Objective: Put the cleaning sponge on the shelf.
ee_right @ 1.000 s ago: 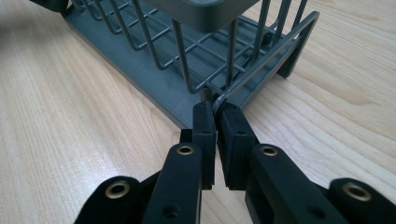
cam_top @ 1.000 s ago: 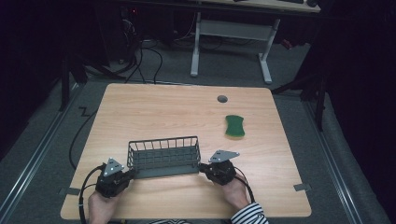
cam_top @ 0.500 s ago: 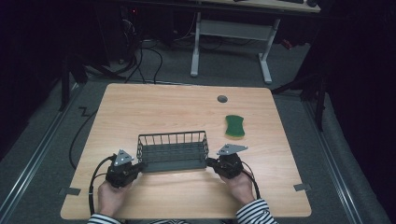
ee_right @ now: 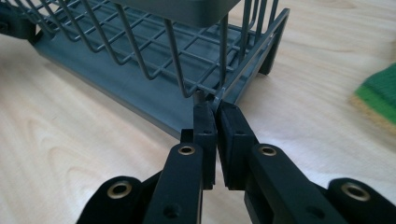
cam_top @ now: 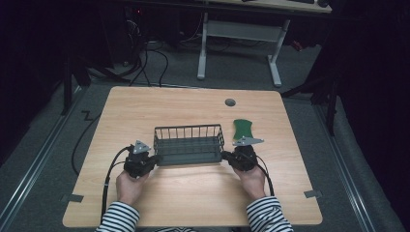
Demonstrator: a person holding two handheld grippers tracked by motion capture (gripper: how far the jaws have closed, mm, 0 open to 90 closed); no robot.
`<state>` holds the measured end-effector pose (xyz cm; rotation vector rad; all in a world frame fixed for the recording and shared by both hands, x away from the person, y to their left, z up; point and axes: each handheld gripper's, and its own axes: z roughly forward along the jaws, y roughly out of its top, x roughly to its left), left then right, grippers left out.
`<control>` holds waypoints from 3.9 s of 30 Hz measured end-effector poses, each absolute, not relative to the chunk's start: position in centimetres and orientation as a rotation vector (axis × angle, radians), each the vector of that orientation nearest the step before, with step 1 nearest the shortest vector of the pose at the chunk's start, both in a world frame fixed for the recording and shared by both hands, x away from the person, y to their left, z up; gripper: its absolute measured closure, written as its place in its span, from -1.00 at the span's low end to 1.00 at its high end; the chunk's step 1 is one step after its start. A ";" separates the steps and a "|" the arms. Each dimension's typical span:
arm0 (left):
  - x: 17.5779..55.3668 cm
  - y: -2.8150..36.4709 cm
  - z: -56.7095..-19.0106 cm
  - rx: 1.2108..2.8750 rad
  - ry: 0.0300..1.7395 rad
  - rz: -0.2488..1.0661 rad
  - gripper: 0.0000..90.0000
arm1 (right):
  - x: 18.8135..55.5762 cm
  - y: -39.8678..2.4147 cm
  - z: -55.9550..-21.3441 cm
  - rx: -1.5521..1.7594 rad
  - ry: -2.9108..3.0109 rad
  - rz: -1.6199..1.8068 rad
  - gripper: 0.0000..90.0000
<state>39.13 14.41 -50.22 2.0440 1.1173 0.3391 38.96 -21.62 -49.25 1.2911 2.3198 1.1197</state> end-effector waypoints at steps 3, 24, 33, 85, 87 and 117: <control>40.2 13.8 -50.3 2.040 1.127 0.348 0.93 | 40.2 -22.0 -49.2 1.325 2.291 1.108 0.93; 44.8 11.1 -50.7 2.047 1.131 0.408 0.92 | 44.3 -23.2 -49.9 1.453 2.182 1.046 0.93; 45.0 11.1 -51.0 2.049 1.156 0.372 0.84 | 44.4 -23.3 -50.1 1.457 2.176 1.043 0.82; 41.2 20.2 -53.6 1.975 1.305 0.551 -0.31 | 49.2 -27.3 -47.3 1.697 1.995 0.777 -0.40; 41.2 20.2 -53.7 1.972 1.305 0.551 -0.32 | 49.7 -26.9 -47.5 1.704 2.007 0.760 -0.43; 41.2 20.1 -53.7 1.980 1.301 0.558 -0.32 | 52.5 -26.2 -49.8 1.805 2.023 0.628 -0.51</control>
